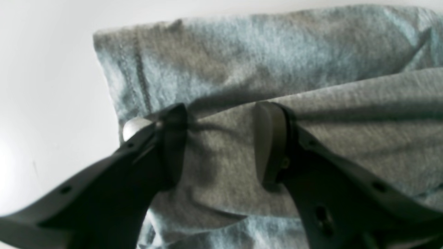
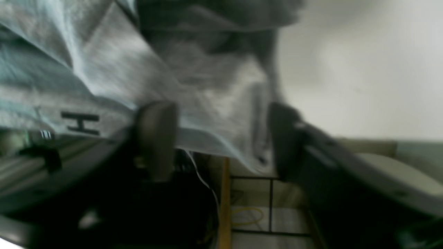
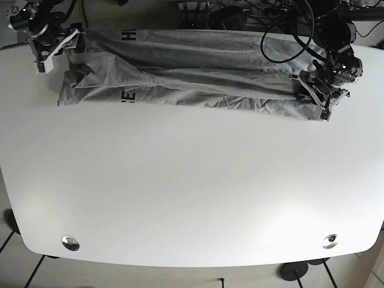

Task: Fold the T-shirt properly
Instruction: 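Fold the hem over toward the collar with both grippers, then regrasp the folded grey shirt's ends with both grippers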

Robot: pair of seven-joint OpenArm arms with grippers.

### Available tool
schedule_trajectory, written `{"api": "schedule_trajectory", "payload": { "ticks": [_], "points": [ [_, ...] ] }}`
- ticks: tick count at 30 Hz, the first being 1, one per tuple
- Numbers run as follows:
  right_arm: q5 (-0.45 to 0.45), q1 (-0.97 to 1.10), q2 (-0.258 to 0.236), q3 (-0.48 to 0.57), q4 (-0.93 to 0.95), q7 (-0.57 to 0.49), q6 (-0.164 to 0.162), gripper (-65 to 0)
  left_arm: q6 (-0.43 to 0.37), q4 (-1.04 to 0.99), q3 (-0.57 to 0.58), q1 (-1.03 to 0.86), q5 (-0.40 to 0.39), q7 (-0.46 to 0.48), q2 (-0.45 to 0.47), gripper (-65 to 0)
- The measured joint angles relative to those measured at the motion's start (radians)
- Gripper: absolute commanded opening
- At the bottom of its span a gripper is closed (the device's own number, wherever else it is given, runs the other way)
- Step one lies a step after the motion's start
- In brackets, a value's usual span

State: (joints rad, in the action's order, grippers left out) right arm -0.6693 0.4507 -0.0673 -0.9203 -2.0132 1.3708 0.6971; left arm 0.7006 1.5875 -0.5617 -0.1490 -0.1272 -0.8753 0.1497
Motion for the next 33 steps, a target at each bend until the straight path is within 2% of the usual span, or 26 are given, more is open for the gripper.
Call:
{"api": "schedule_trajectory", "payload": {
  "ticks": [4, 7, 8, 10, 12, 13, 14, 18, 23, 26, 29, 31, 33],
  "points": [
    [-0.110, -0.051, -0.061, -0.035, 0.000, 0.002, 0.000, -19.3, 0.000, 0.059, 0.002, -0.004, 0.034, -0.046, -0.009, -37.1],
    [-0.131, -0.105, -0.062, 0.085, -0.001, 0.001, 0.000, -23.1, 0.000, 0.156, 0.004, -0.014, 0.048, -0.055, -0.012, -37.1],
    [-0.132, -0.118, -0.059, 0.122, -0.001, 0.000, 0.000, -27.0, 0.000, 0.181, 0.006, -0.014, 0.048, -0.055, -0.012, -37.1],
    [-0.095, -0.137, -0.058, 0.200, 0.008, -0.004, 0.000, -40.9, -0.001, 0.219, 0.005, -0.016, 0.048, -0.052, -0.031, -37.1],
    [0.029, -0.128, -0.058, 0.293, 0.017, -0.048, 0.000, -57.1, 0.000, 0.240, 0.009, -0.050, 0.042, -0.053, -0.045, -37.1],
    [0.066, -0.116, -0.057, 0.323, 0.018, -0.084, -0.001, -59.3, 0.000, 0.240, 0.009, -0.057, 0.042, -0.054, -0.043, -37.1],
    [0.132, -0.095, -0.052, 0.371, 0.021, -0.137, 0.000, -59.3, 0.000, 0.240, 0.005, -0.066, 0.048, -0.059, -0.042, -37.1],
    [0.296, -0.075, -0.033, 0.427, 0.148, -0.252, 0.000, -59.3, -0.001, 0.232, 0.006, -0.124, 0.045, -0.053, -0.042, -37.1],
    [0.305, -0.144, -0.058, 0.430, 0.328, -0.440, 0.012, -59.3, -0.001, 0.111, -0.006, -0.124, 0.010, -0.014, -0.035, -37.1],
    [0.314, -0.275, -0.084, 0.430, 0.471, -0.493, 0.022, -59.3, 0.000, 0.068, -0.006, -0.102, 0.000, 0.018, -0.032, -37.1],
    [0.357, -0.399, -0.103, 0.431, 0.598, -0.540, 0.026, -59.3, 0.000, 0.016, -0.005, -0.081, 0.006, 0.108, -0.033, -37.1],
    [0.400, -0.486, -0.113, 0.431, 0.681, -0.555, 0.029, -59.5, 0.000, 0.002, -0.024, -0.042, 0.008, 0.100, -0.042, -39.6],
    [0.429, -0.512, -0.112, 0.436, 0.684, -0.542, 0.026, -59.5, 0.003, 0.030, -0.065, -0.028, 0.026, 0.079, -0.085, -41.8]
  ]
}}
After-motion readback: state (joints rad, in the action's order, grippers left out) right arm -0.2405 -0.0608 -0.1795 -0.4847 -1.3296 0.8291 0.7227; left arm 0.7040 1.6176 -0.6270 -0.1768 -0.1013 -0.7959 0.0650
